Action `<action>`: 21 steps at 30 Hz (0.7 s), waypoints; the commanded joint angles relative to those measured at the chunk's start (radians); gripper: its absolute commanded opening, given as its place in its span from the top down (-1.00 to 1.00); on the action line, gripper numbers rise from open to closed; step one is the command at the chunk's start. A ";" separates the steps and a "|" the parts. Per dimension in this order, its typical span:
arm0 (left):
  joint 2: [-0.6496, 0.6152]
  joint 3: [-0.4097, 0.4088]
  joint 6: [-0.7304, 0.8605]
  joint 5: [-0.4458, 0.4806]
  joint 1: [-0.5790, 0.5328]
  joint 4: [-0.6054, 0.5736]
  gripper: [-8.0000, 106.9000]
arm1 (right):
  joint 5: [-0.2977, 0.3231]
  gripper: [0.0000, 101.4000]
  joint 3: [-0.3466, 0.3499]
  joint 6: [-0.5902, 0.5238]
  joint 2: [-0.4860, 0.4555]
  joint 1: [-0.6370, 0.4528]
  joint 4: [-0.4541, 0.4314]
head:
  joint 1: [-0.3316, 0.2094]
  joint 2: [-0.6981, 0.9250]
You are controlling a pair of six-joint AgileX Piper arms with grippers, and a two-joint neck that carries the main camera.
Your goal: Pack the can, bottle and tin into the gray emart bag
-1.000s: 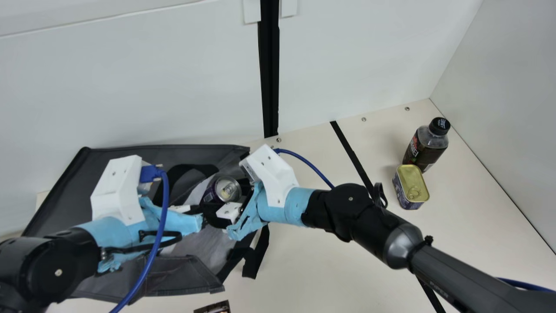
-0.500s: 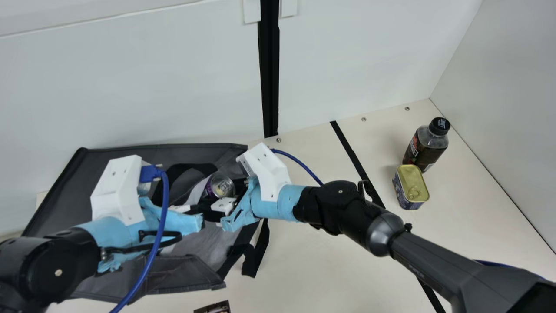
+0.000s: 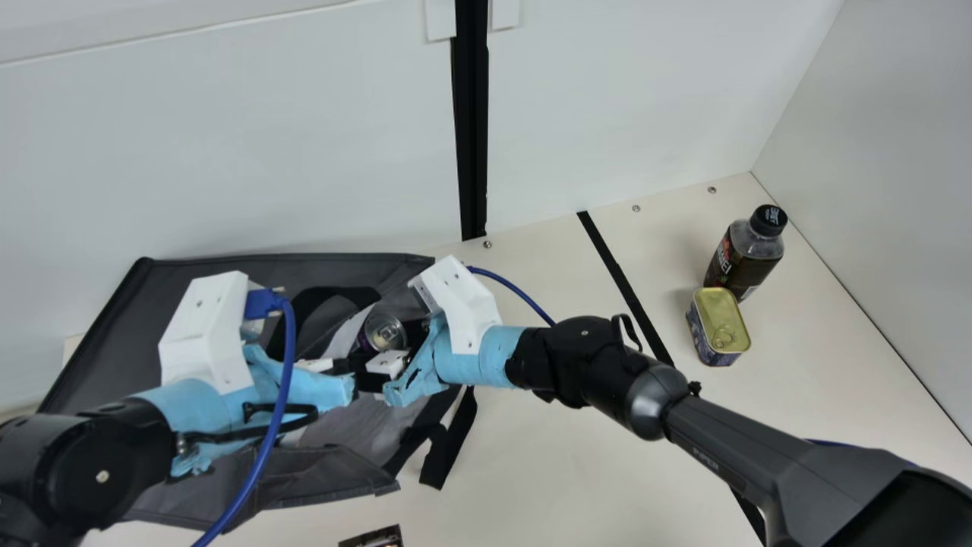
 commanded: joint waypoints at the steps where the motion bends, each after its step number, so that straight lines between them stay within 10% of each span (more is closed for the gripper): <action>1: 0.000 0.000 0.000 0.000 0.000 0.000 0.68 | 0.001 0.80 -0.002 -0.001 0.002 0.002 -0.006 | -0.023 -0.002; 21: 0.000 0.000 0.000 0.000 0.000 0.000 0.68 | -0.010 -0.52 -0.006 0.018 -0.020 0.016 -0.059 | -0.023 -0.002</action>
